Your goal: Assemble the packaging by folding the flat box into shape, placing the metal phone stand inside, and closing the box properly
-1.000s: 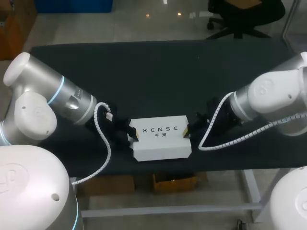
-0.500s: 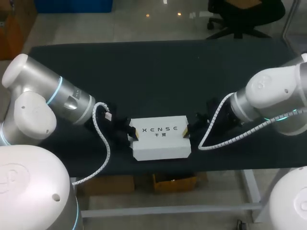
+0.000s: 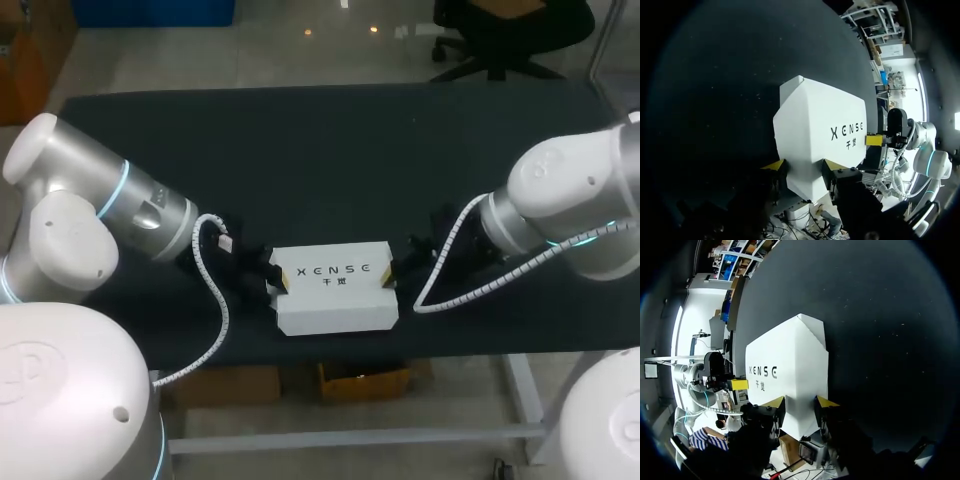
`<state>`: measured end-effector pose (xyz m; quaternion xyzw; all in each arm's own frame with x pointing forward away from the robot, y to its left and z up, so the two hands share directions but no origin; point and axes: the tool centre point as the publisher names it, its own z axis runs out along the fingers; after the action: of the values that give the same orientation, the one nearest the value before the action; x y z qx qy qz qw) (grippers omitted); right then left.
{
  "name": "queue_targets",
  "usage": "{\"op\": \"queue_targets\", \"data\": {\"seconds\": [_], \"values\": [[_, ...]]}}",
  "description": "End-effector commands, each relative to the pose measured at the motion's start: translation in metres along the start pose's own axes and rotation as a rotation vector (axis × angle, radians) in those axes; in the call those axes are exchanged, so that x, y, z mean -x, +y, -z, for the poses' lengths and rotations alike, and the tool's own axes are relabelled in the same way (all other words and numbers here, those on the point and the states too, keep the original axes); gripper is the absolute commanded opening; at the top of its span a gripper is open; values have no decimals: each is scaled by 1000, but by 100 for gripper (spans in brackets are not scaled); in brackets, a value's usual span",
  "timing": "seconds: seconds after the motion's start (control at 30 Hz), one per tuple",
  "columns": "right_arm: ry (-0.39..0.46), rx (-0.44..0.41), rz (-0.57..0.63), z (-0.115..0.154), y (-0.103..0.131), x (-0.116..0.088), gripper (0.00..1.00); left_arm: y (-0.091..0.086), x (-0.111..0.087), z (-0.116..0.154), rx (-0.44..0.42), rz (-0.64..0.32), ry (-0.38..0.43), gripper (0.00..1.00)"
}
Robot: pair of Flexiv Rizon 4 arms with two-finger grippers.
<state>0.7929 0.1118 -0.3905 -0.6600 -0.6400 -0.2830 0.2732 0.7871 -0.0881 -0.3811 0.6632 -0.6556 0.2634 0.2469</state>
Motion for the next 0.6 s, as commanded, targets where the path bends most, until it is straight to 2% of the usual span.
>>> {"op": "queue_targets", "data": {"seconds": [0.03, 0.37, 0.6], "values": [[6, -2, 1, -6, 0, 0, 35, 0, -1, -5, 1, 0, -1, 47], [12, -2, 4, -6, 1, 0, 27, -2, -1, -4, -9, -2, 2, 46], [10, -3, 17, -9, 2, -4, 35, -3, -2, -5, -17, -12, 9, 48]]}}
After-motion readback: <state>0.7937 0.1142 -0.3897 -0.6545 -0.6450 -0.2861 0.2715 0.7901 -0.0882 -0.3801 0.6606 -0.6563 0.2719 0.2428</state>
